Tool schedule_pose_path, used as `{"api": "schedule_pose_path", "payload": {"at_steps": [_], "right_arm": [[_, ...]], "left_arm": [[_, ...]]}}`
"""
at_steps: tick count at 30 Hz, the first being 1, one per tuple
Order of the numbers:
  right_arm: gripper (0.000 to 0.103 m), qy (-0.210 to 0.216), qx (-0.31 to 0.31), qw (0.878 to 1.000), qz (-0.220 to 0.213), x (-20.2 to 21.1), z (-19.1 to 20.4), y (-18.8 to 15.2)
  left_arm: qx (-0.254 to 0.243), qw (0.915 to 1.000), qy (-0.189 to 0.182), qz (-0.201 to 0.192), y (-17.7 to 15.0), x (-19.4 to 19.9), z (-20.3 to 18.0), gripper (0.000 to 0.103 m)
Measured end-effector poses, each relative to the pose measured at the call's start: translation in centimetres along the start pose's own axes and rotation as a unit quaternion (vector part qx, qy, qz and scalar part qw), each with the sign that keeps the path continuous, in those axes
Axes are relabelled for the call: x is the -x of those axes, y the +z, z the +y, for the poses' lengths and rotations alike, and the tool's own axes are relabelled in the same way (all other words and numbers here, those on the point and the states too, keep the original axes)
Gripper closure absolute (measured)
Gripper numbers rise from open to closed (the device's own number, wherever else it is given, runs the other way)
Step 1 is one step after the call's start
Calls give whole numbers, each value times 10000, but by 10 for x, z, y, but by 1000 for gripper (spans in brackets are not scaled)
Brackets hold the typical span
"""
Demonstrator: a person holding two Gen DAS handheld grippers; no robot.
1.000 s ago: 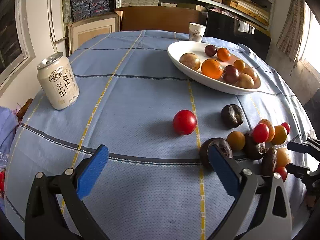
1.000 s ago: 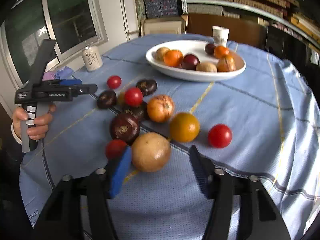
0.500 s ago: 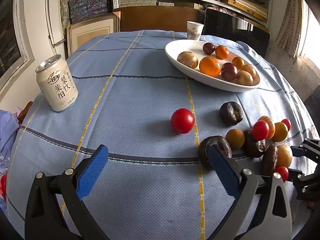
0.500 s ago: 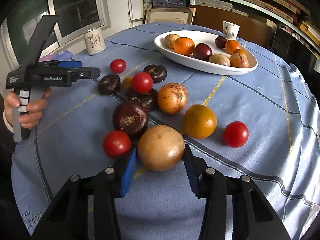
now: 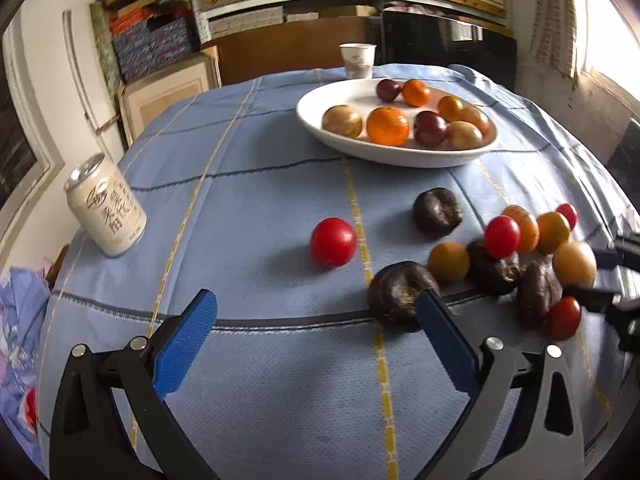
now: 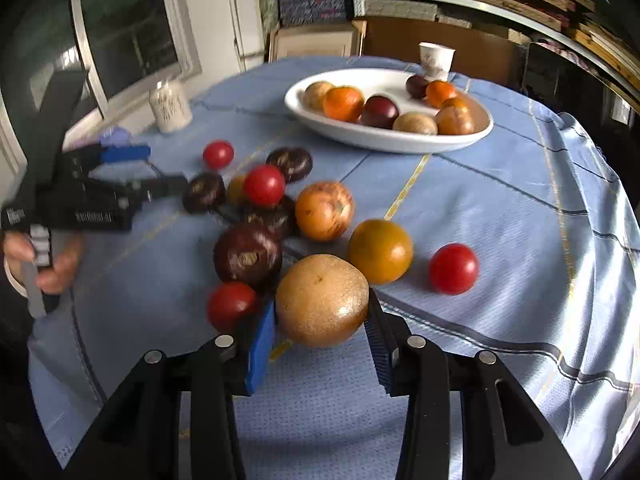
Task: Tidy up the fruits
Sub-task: 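Grasp a large pale round fruit with the right tool while the left tool grasps a dark brown fruit, then carry both held fruits onto the white plate and open both tools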
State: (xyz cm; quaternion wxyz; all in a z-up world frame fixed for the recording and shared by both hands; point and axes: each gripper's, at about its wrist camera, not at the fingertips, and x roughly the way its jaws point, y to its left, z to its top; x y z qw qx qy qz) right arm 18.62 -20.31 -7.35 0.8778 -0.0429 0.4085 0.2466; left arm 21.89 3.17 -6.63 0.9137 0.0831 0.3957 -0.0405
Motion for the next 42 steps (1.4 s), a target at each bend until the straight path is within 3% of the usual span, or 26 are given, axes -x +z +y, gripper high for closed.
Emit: {"api": "schedule_pose_path", "payload": {"at_steps": [11,13,14,16,18,23,35,42], "right_arm": [[59,-77,-280,9996,-57,3,-9,-1],[59,-79,-291,9995,-44,3,-9,-1],[59,-82,-294,9995,-39,4,-9,-2],[59,-94,-306,9995,-20,4,-9,-2],[59,-94,-319,9994,-6,4,-10,-2],[59,-121,-313,9994,14,3,-10,-2],[59,13,-500,9987,-48,6,-18,-3],[59,401,-832,9953,-288,14,-28,1]], "left_arm": [[-418,9976,-552,28,-1,0,-21,5],[-392,9973,-620,77,0,-3,-23,13],[-374,9970,-663,147,0,-6,-24,25],[-312,9963,-736,308,1,-13,-24,30],[-283,9957,-771,430,1,-18,-23,44],[-218,9938,-987,462,3,-21,-26,59],[-121,9939,-1016,411,5,-20,-24,59],[63,9938,-1103,128,8,-5,-15,60]]}}
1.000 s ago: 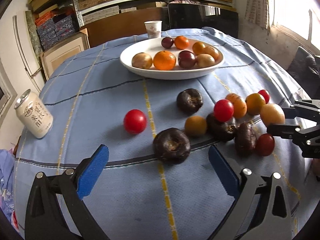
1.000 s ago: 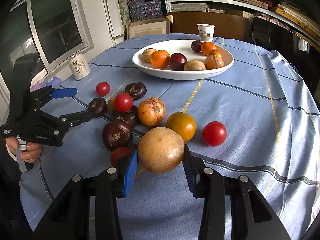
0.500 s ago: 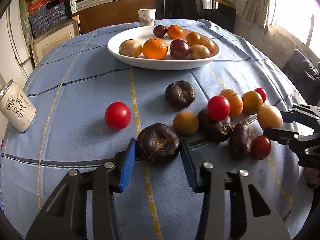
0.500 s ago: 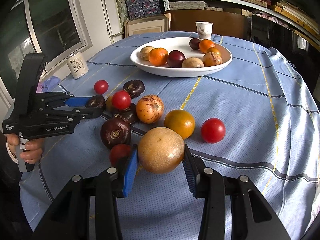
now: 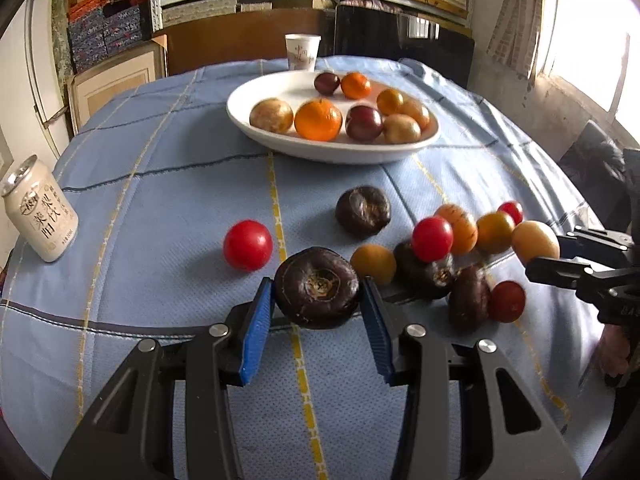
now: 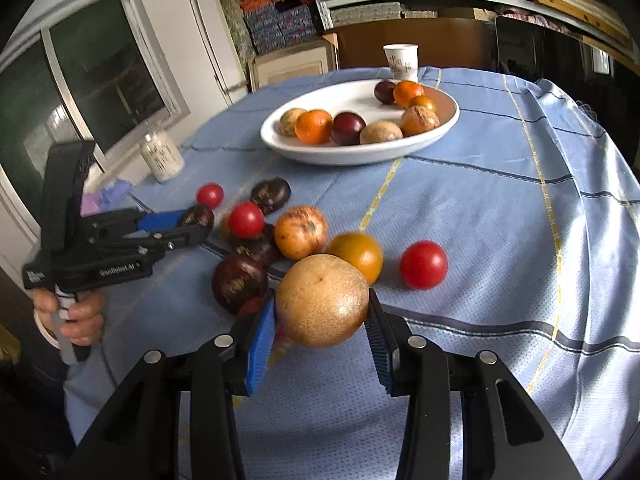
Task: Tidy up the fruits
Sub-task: 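Carry both held fruits onto the white plate and open both tools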
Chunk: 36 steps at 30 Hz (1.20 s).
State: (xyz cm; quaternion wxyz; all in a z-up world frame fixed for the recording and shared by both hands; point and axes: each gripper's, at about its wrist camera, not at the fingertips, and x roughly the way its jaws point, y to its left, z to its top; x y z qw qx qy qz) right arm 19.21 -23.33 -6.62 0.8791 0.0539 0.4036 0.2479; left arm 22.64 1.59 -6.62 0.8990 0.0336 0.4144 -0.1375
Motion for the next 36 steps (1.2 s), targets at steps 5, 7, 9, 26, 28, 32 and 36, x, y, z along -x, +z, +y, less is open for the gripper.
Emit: {"api": "schedule_pose_path", "payload": {"at_steps": [5,7,9,26,28,32,36], "right_arm": [[60,-45,73,9994,-322,14,0,36],[60,-143,133,9988,-459,12,-1,56],[60,-314,98,9978,-584,2,-6,79],[60,-533,-625,9963,-258,-115,-50,167],[59,-520,-671,9962,-213,-122,-53,169],[45,-327,-913,9950,-239,-120,-56,169],[28,-390,-894,9939,-506,-96,-49,165]], "left_arm": [[175,9986,-459,-181,28,17,10,60],[97,9983,-496,-299,54,19,11,60],[83,9981,-492,-365,82,13,14,60],[261,9996,30,115,198,-123,15,60],[249,9995,120,124,198,-128,14,60],[170,9995,251,119,198,-127,11,54],[1,9987,465,-188,191,-99,1,36]]}}
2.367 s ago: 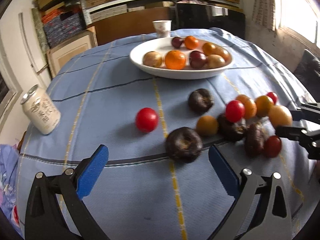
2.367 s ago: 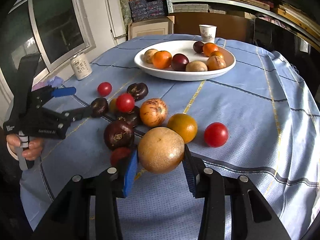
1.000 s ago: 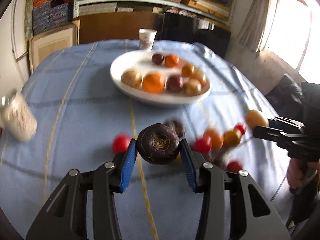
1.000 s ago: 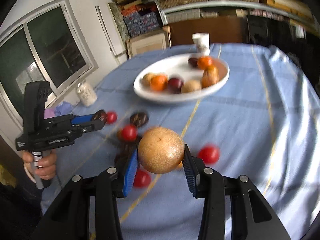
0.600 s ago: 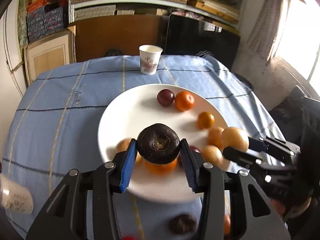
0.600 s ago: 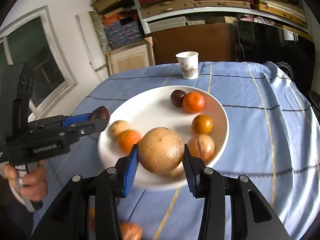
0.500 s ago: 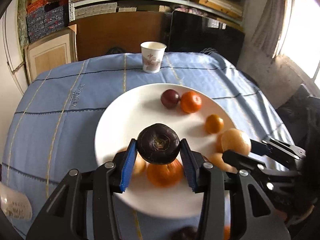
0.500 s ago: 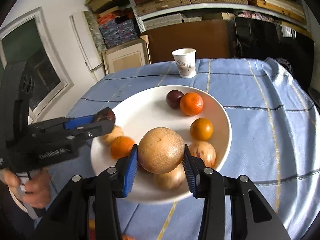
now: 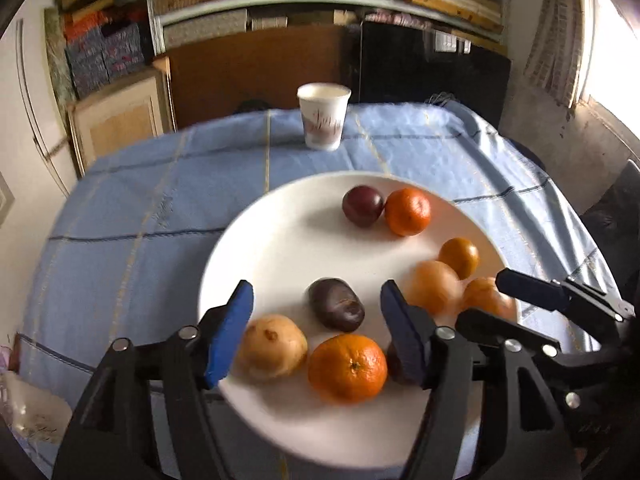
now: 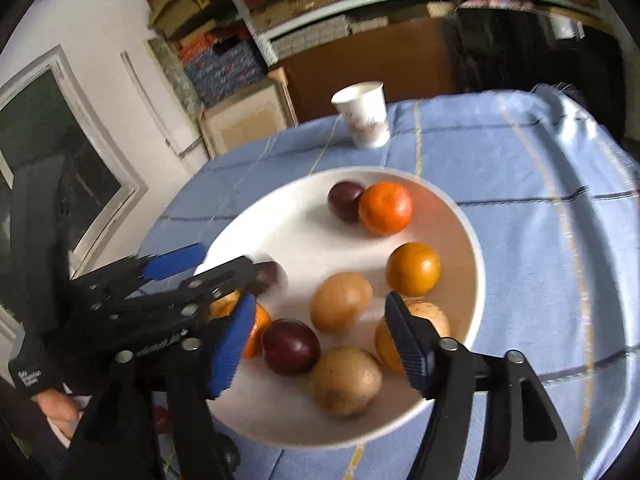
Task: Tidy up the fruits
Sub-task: 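Carry both held fruits onto the white plate and open both tools, then move both open tools back toward the fruit pile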
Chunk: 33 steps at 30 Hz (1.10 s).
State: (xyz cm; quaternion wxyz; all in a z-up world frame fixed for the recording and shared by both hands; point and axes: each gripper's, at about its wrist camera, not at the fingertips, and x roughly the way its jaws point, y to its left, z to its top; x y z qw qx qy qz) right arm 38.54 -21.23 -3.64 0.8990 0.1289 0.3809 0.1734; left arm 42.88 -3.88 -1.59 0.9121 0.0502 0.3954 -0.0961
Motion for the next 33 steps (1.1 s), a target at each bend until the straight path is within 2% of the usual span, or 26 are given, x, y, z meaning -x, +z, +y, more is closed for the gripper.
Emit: {"api": "schedule_pose_path", "payload": {"at_steps": [3,8,11,15,18,20,23,28,31,33], "right_arm": [[18,-104,15,9998,-178,19,3,-6],[8,-380,108,9970,-663,53,5,-25],[6,-803,32,9925,-921,72,-2,-44],[4,-875,-124,9896,-1133,89,-22,-69],[4,-851,-229,9912,-991,91,-38,-82],[4,-596,-367,9950,-716,90,-43,-89],[4,-261,-496,9973,-475,92,-43,-96],[4,-255,-21,9988,-419,101,-28,-104],[4,-166,-62,9994,-288,104,-31,-108],[5,-175,-163,9995,-229,106,-35,-111]], "left_arm": [[-47,9997,83,-206,-7,26,-7,26],[-172,9978,283,-582,-31,69,-16,7],[-199,9973,247,-667,-51,91,-14,5],[64,9975,136,-693,-91,114,0,4],[554,9962,39,-664,-123,118,19,4],[892,9950,104,-428,-140,114,29,4],[1200,9926,-72,-175,-159,111,39,4],[1231,9922,139,-170,-176,113,43,4],[1149,9927,264,-247,-176,115,42,4],[1087,9935,210,-273,-176,115,39,4]]}}
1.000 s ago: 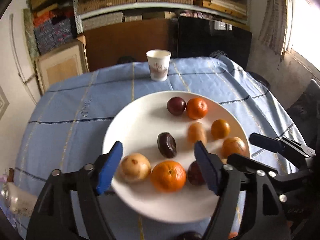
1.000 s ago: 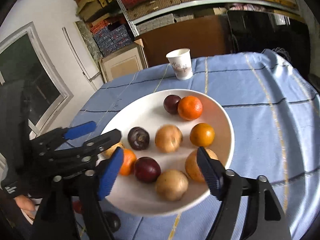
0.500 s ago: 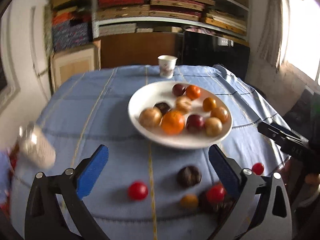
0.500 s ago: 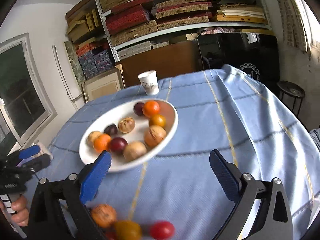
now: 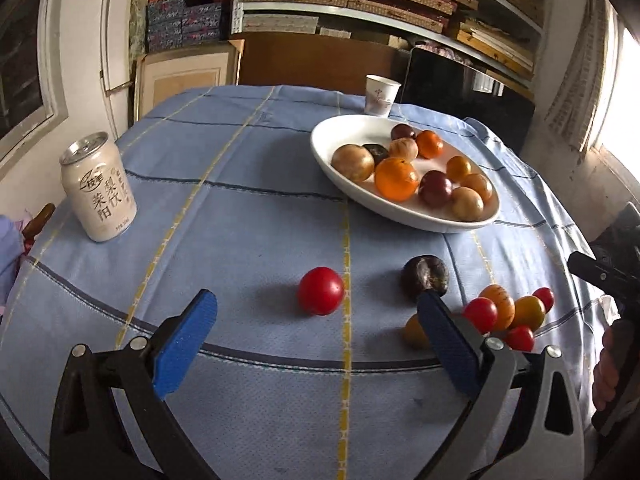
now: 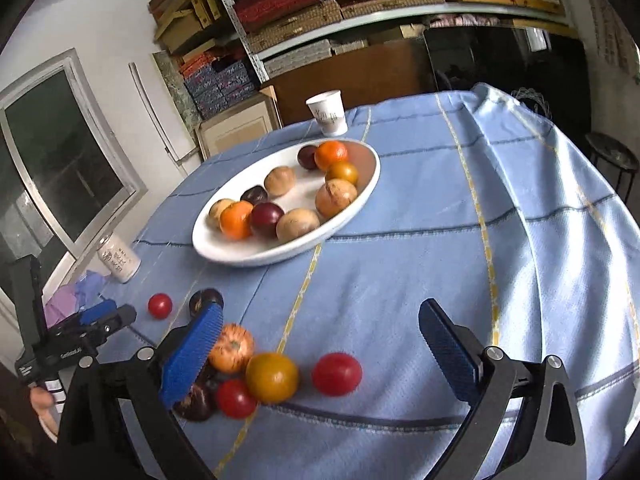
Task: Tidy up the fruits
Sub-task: 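Move both open tools back toward the fruit pile, then grasp a red tomato with the right tool while the left tool grasps another red tomato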
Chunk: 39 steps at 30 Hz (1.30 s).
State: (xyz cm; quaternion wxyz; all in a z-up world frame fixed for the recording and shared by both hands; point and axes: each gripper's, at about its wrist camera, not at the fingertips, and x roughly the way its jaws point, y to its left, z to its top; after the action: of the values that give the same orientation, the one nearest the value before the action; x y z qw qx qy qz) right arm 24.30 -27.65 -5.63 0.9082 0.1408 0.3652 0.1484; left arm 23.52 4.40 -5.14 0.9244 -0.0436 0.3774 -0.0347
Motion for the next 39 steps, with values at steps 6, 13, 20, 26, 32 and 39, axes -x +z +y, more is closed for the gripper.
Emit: {"api": "schedule_pose_path", "payload": {"at_steps": [6,13,20,26,32,39], "right_arm": [[32,-263,3,9994,240,-3,-10,-5],[53,-307,71,9984,459,-3,-19,-11],[54,-160,369,9977,547,-2,-9,-18],[55,-251,590,9954,717,-9,-1,-24],[64,-138,595,9951,780,-14,-1,-25],[73,-99,660,9937,903,-20,2,-29]], "left_arm": [[-191,9998,8,39,0,-2,-10,4],[-100,9999,-16,103,0,-5,-8,4],[-155,9998,12,108,-1,-6,-10,4],[-131,9998,23,123,-1,-7,-9,4],[-155,9998,19,128,-1,-7,-9,4],[-187,9998,25,116,-1,-6,-10,4]]}}
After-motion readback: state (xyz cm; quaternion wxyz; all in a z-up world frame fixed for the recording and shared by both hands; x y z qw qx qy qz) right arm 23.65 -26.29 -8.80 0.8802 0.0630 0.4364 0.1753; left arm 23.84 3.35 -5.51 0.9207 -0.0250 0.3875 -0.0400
